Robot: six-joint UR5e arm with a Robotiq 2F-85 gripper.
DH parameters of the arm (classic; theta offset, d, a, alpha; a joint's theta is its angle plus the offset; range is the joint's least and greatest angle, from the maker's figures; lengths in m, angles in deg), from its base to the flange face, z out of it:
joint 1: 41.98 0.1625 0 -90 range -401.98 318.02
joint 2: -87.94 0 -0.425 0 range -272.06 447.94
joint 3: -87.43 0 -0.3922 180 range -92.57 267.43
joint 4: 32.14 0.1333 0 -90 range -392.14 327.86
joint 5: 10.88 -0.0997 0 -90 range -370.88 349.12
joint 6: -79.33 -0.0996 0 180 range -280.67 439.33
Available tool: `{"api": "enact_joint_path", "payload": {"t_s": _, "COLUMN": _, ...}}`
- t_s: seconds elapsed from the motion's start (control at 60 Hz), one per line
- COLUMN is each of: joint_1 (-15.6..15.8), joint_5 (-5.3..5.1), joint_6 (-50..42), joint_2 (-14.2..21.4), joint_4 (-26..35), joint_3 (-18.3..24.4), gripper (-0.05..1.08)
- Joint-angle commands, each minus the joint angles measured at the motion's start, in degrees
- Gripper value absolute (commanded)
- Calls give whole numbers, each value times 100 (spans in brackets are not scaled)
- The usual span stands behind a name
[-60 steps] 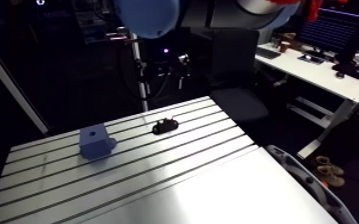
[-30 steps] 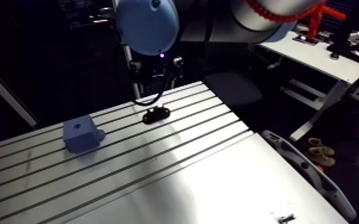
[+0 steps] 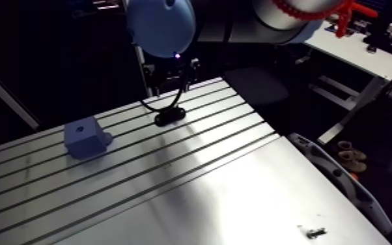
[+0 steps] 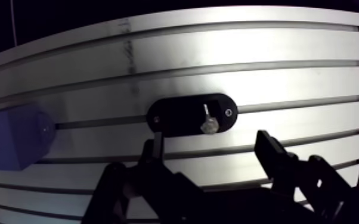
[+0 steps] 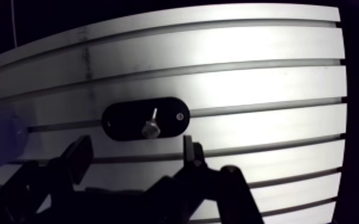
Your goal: Pick up the M10 bolt and insert it into the hex recess until seated.
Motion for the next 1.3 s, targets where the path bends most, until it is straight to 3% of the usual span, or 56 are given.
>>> {"api": "enact_joint_path", "payload": {"t_s": 0.017, "joint_1": 9, "joint_5": 18, "joint_6": 20, "joint_2": -161, "joint_4": -99, "joint_3": 11, "gripper": 27}}
{"api": "enact_joint_path", "payload": {"t_s": 0.2, "joint_1": 19, "joint_5": 18, "joint_6": 27, "joint_2": -235, "joint_4": -101, "joint_3": 52, "gripper": 35}}
{"api": "enact_joint_path", "payload": {"t_s": 0.65, "joint_1": 19, "joint_5": 80, "joint_6": 177, "joint_2": -280, "joint_4": -91, "joint_3": 108, "gripper": 44}}
{"api": "enact_joint_path", "payload": {"t_s": 1.3, "joint_1": 36, "joint_5": 147, "joint_6": 88, "joint_2": -368, "joint_4": -274, "joint_3": 29, "gripper": 48}}
